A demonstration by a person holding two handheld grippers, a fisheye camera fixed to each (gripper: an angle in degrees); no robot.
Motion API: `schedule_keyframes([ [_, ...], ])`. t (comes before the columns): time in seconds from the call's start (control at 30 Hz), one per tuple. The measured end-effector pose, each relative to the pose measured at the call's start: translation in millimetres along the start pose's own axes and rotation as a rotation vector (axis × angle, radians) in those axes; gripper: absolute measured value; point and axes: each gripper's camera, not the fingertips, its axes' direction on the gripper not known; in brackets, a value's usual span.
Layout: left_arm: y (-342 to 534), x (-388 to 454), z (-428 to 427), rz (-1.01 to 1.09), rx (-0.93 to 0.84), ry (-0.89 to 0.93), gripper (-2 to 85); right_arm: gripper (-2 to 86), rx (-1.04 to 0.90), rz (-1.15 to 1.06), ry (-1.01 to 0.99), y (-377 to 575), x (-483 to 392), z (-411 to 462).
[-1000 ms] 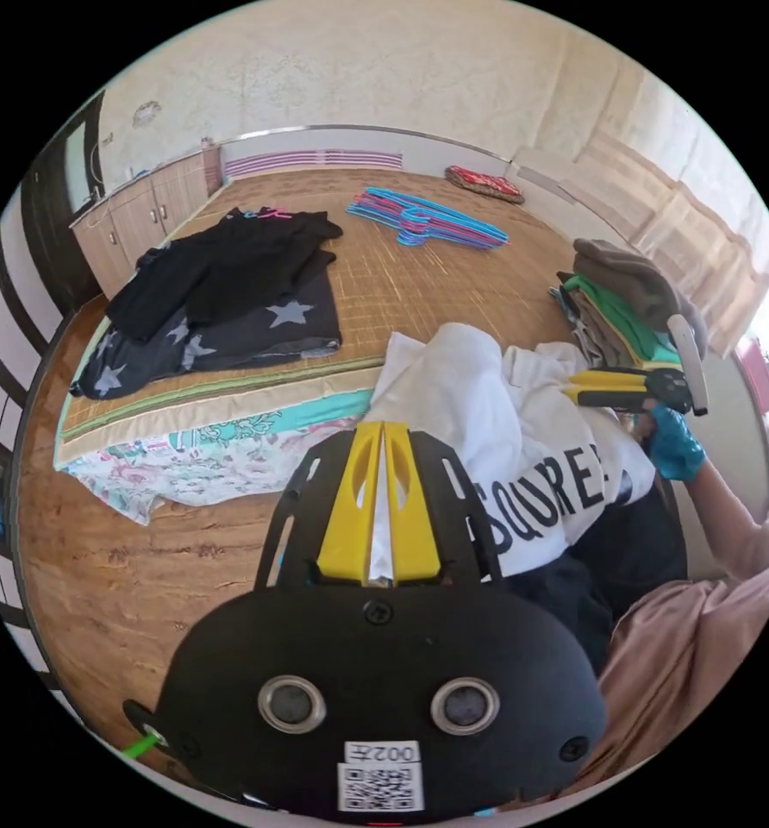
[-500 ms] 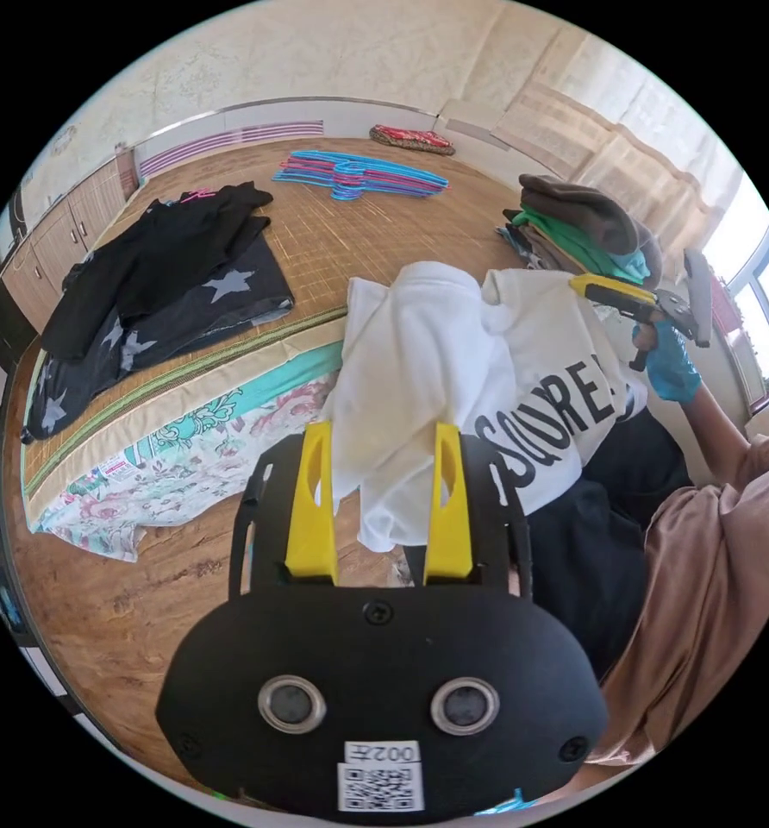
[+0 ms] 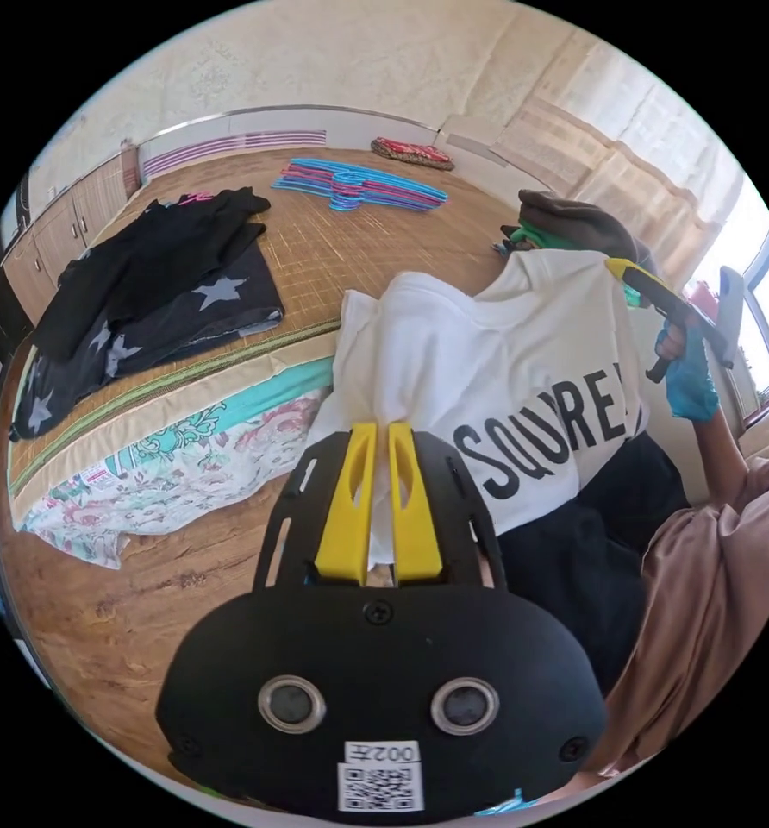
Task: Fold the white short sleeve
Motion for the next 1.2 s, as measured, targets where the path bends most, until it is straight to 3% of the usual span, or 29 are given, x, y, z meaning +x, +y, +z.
schedule_keyframes([
  [0.4,15,59,-158,0.085,0.329,-0.112,-1.0,-0.9,0.291,-0.046,-0.032,4,3,-130],
  [0.77,16,152,-321,0.284,0.616,-0.226,-1.0,-0.9,0.59,-0.135,0.068,-34,-8,-280],
  [0.93,17,184,-385,0.285,0.721,-0.24,-1.0,-0.9,0.602,-0.1,0.028,-78,3,-345],
  [1.2,37,228,-494,0.279,0.9,-0.308,-0.9,-0.9,0.442,-0.098,0.078,-180,-2,-453],
])
